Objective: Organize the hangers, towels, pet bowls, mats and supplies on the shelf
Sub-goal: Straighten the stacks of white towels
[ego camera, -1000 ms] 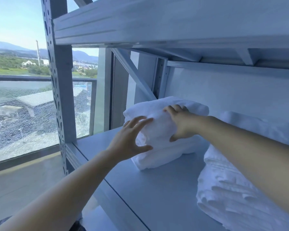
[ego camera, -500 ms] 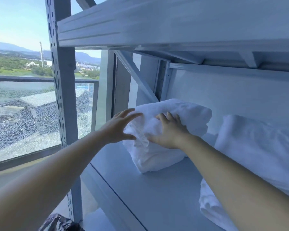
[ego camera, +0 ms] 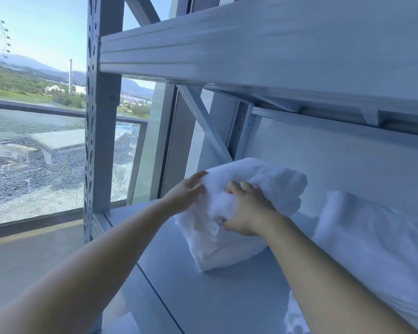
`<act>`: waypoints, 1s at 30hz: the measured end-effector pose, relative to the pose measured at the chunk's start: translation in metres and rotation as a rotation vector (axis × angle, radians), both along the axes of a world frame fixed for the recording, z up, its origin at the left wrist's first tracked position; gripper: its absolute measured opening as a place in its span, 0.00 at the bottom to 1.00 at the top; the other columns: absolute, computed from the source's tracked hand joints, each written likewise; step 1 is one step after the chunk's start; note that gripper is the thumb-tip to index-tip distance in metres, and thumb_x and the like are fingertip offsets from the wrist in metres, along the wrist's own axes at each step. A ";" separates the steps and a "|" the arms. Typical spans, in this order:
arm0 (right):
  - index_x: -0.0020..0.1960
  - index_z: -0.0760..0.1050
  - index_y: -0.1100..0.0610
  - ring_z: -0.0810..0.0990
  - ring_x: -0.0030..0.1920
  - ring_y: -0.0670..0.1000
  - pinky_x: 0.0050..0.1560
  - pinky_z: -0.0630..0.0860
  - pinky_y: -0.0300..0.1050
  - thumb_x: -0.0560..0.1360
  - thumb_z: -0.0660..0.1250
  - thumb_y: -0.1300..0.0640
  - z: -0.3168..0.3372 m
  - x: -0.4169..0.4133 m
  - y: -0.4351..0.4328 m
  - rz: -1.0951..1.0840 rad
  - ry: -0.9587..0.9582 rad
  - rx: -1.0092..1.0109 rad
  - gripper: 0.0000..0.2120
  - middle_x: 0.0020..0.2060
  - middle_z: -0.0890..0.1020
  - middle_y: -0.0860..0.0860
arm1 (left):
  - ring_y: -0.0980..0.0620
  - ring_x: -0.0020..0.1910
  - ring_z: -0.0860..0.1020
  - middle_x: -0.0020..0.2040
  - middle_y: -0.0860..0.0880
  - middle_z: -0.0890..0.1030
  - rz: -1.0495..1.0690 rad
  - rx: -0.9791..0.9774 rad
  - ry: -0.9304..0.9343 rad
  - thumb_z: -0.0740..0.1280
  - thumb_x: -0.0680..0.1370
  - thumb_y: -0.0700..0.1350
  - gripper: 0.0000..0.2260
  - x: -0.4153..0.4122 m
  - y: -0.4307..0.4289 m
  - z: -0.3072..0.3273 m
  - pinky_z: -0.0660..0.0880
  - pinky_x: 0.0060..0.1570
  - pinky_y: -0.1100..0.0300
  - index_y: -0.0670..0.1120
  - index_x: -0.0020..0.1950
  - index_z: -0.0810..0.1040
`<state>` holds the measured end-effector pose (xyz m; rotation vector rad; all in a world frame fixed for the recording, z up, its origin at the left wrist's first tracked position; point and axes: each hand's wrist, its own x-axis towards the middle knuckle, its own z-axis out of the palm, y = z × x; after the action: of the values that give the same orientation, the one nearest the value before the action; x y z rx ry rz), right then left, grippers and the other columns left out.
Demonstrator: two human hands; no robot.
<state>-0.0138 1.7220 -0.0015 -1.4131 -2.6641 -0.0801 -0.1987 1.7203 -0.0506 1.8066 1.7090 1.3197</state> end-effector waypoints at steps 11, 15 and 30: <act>0.70 0.56 0.48 0.56 0.71 0.56 0.65 0.66 0.54 0.69 0.69 0.43 0.012 0.014 -0.003 0.028 -0.061 -0.096 0.36 0.68 0.62 0.49 | 0.46 0.74 0.56 0.75 0.47 0.57 0.241 0.095 0.378 0.53 0.80 0.56 0.22 0.017 -0.017 -0.003 0.61 0.69 0.47 0.55 0.74 0.60; 0.73 0.56 0.43 0.62 0.71 0.51 0.68 0.64 0.49 0.68 0.66 0.33 0.046 0.042 -0.019 0.013 -0.108 -0.103 0.39 0.73 0.61 0.44 | 0.49 0.76 0.49 0.77 0.53 0.54 0.067 0.121 0.551 0.43 0.73 0.66 0.30 0.028 -0.022 0.004 0.53 0.71 0.38 0.60 0.74 0.56; 0.65 0.69 0.43 0.71 0.63 0.48 0.60 0.67 0.43 0.73 0.65 0.41 0.080 0.292 -0.057 -0.334 0.180 0.155 0.22 0.64 0.72 0.42 | 0.52 0.72 0.62 0.72 0.53 0.67 -0.200 0.297 0.427 0.45 0.72 0.66 0.30 0.190 -0.019 0.063 0.57 0.69 0.40 0.56 0.68 0.69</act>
<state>0.2778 1.6653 0.0786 -1.7078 -2.2085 -0.1772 -0.0086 1.7016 0.0127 2.5077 1.5233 1.2167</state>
